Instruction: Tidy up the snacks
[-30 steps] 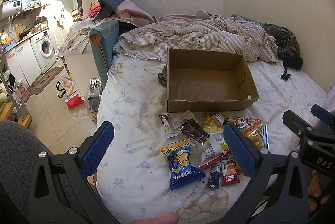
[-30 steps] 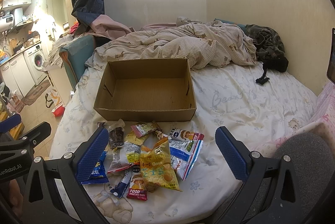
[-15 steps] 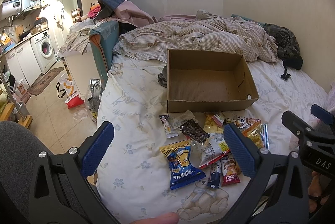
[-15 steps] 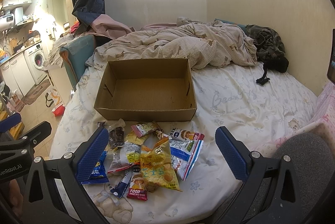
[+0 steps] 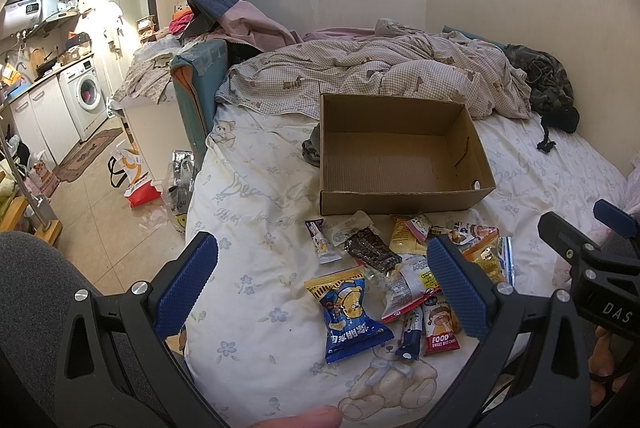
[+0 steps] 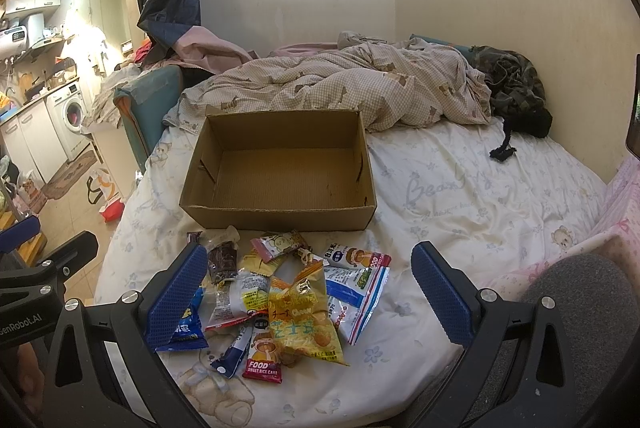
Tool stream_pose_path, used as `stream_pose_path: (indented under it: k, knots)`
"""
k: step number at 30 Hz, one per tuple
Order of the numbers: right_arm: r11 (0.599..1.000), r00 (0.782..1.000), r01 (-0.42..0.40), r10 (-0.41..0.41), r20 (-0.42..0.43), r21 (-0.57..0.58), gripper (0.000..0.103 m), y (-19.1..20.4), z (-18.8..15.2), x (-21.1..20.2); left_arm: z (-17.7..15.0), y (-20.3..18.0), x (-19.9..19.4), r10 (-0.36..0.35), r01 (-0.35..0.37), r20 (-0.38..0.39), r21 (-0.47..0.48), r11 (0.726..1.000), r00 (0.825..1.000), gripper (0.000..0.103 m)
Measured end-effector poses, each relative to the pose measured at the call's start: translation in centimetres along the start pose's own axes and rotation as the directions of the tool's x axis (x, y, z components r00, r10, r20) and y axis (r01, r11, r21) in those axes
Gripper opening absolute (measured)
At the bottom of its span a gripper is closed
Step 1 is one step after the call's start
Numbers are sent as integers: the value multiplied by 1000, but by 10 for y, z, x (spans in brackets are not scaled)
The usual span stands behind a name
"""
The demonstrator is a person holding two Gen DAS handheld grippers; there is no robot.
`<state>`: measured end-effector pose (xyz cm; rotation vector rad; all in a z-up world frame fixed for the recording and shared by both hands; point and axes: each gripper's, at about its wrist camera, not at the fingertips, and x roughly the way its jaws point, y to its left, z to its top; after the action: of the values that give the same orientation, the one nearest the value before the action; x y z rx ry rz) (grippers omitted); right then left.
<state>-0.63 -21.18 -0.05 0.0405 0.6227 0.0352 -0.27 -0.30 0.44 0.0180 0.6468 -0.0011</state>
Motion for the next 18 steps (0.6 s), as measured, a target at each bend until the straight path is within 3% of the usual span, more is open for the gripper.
stream_pose_path:
  k: [13, 18]
  knots:
    - [1000, 1000, -14, 14, -19, 8, 103, -2, 4, 3, 1, 2, -2, -5, 5, 6, -3, 1000, 1000, 103]
    - [986, 975, -144, 156, -156, 83, 103, -19, 29, 30, 24, 18, 4, 7, -8, -37, -13, 1000, 999, 103]
